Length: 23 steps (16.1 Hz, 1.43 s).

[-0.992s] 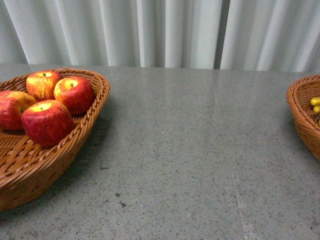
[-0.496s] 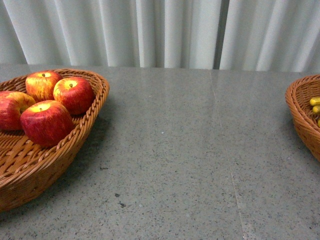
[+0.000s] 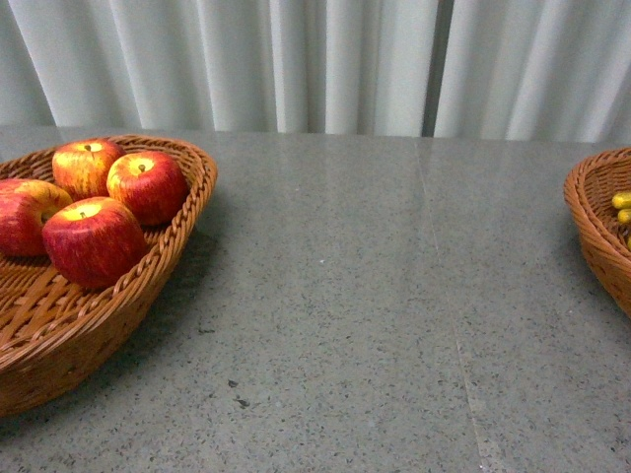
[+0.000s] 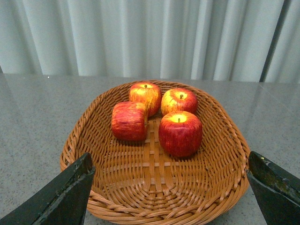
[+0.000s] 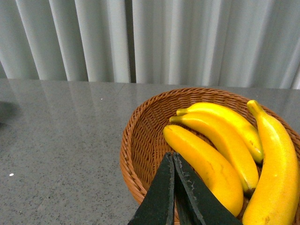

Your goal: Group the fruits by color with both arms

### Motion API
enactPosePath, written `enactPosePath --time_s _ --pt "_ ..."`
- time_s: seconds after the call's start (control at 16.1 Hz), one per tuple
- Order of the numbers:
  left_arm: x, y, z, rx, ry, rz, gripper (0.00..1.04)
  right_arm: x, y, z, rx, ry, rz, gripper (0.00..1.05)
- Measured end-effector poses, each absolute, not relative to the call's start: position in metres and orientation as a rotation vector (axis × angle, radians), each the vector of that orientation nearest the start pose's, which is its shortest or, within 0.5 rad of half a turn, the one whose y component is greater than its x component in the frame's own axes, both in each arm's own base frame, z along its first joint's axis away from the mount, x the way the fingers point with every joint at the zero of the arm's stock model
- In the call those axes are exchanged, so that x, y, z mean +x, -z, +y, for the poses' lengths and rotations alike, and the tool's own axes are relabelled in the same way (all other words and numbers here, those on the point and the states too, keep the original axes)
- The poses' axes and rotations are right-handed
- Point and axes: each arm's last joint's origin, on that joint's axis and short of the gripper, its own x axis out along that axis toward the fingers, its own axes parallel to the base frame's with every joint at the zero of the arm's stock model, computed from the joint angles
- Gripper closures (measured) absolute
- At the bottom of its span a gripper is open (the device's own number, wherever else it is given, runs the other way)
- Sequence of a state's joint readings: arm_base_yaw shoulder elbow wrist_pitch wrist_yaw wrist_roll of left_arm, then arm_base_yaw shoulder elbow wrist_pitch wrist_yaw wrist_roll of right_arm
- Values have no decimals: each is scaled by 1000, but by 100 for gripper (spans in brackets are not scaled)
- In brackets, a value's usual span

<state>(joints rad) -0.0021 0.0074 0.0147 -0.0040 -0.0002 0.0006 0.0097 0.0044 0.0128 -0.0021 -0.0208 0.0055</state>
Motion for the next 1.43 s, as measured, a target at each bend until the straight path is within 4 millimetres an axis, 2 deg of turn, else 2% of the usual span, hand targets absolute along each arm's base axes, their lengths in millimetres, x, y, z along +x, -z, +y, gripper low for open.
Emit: enactPosePath --time_s 1.36,1.43 --pt "97 -168 0 1 2 -3 7 97 -167 0 6 -2 -4 103" --pt "97 -168 0 1 2 -3 7 97 -167 0 5 -2 -4 98"
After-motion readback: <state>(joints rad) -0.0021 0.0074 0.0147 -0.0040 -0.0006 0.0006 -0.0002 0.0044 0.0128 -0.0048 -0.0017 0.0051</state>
